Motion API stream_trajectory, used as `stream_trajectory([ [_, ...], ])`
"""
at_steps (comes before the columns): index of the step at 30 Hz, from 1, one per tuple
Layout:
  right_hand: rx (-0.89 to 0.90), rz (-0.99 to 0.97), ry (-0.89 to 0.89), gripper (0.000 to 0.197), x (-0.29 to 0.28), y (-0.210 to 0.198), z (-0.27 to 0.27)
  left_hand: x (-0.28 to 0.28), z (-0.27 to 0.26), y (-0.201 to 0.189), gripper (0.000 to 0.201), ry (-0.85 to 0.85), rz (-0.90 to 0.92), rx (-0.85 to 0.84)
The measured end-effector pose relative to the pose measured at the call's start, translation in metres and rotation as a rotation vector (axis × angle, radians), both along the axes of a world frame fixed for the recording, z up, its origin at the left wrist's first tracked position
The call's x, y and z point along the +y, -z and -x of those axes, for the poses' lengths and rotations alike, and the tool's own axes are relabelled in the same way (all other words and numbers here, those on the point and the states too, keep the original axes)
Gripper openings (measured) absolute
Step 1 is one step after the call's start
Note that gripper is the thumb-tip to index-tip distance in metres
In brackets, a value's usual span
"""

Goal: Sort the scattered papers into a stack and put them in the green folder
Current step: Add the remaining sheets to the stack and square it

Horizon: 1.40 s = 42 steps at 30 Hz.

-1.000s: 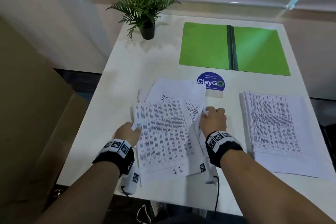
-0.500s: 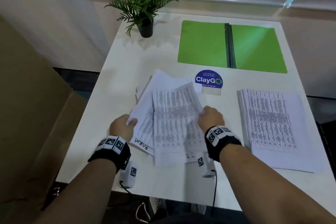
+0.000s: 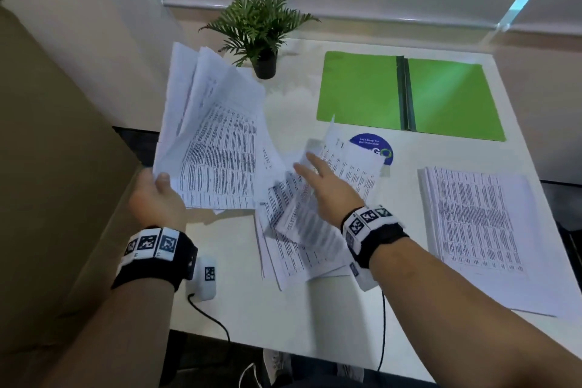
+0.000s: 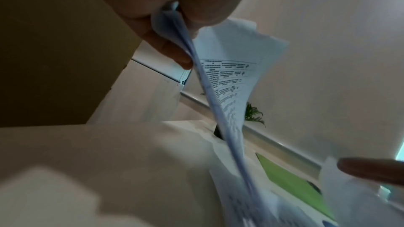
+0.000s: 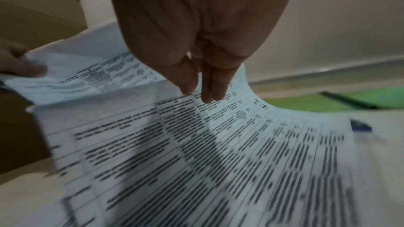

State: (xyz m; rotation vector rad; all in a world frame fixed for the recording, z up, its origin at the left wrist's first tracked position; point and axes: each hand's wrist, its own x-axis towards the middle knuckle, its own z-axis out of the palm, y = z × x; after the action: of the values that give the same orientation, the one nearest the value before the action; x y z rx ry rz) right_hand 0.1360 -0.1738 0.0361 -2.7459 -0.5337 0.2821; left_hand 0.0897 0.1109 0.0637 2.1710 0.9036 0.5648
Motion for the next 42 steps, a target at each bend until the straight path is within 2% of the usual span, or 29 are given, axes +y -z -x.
stream_trajectory([
  [3,0.191,-0.013,0.055,0.101,0.0,0.026,0.018,0.004,-0.003,-0.004,0.031,-0.059,0.029,0.025],
  [5,0.352,0.046,0.025,0.099,-0.003,0.042,0.032,0.002,-0.005,-0.004,0.03,-0.05,0.039,0.038],
  [7,0.389,0.051,0.007,0.091,-0.006,0.049,0.04,-0.001,-0.007,-0.004,0.028,0.013,0.024,0.052],
  [8,0.344,0.011,0.042,0.082,-0.004,0.044,0.038,-0.003,-0.008,-0.005,0.027,0.057,0.0,0.066],
  [10,0.111,-0.116,0.119,0.067,0.0,0.021,0.029,-0.011,-0.01,-0.011,0.024,0.168,-0.086,0.091],
  [13,-0.33,-0.263,0.09,0.079,0.009,-0.036,0.01,-0.03,-0.014,-0.033,0.017,0.382,-0.307,0.059],
  [15,-0.5,-0.228,-0.004,0.086,0.017,-0.069,0.003,-0.044,-0.018,-0.05,0.02,0.532,-0.476,0.014],
  [17,-0.526,-0.07,-0.086,0.077,0.023,-0.092,0.0,-0.056,-0.022,-0.065,0.033,0.703,-0.585,-0.048],
  [19,-0.496,0.095,-0.12,0.051,0.024,-0.109,-0.002,-0.064,-0.027,-0.071,0.037,0.84,-0.694,-0.238],
  [21,-0.387,0.128,-0.043,0.03,0.016,-0.12,-0.005,-0.07,-0.035,-0.068,0.032,0.793,-0.754,-0.412],
  [23,-0.315,-0.036,0.17,0.019,0.001,-0.125,-0.009,-0.073,-0.04,-0.058,0.045,0.65,-0.644,-0.434],
  [25,-0.195,-0.265,0.414,0.012,-0.018,-0.119,-0.02,-0.077,-0.037,-0.043,0.06,0.544,-0.311,-0.389],
  [27,-0.033,-0.462,0.594,0.02,-0.036,-0.104,-0.03,-0.081,-0.033,-0.021,0.064,0.481,0.018,-0.212],
  [29,0.119,-0.482,0.668,0.03,-0.051,-0.076,-0.033,-0.085,-0.028,0.008,0.064,0.43,0.166,0.061],
  [33,0.374,-0.418,0.849,0.048,-0.068,-0.002,-0.009,-0.091,-0.015,0.059,0.063,0.306,0.304,0.614],
  [35,0.399,-0.346,0.963,0.056,-0.073,0.026,0.001,-0.095,-0.012,0.074,0.057,0.313,0.27,0.776],
  [38,0.425,-0.269,0.979,0.047,-0.068,0.044,0.005,-0.105,-0.015,0.078,0.053,0.365,0.249,0.82],
  [42,0.471,-0.283,0.744,0.061,-0.051,0.052,0.002,-0.119,-0.027,0.076,0.048,0.363,0.302,0.722],
])
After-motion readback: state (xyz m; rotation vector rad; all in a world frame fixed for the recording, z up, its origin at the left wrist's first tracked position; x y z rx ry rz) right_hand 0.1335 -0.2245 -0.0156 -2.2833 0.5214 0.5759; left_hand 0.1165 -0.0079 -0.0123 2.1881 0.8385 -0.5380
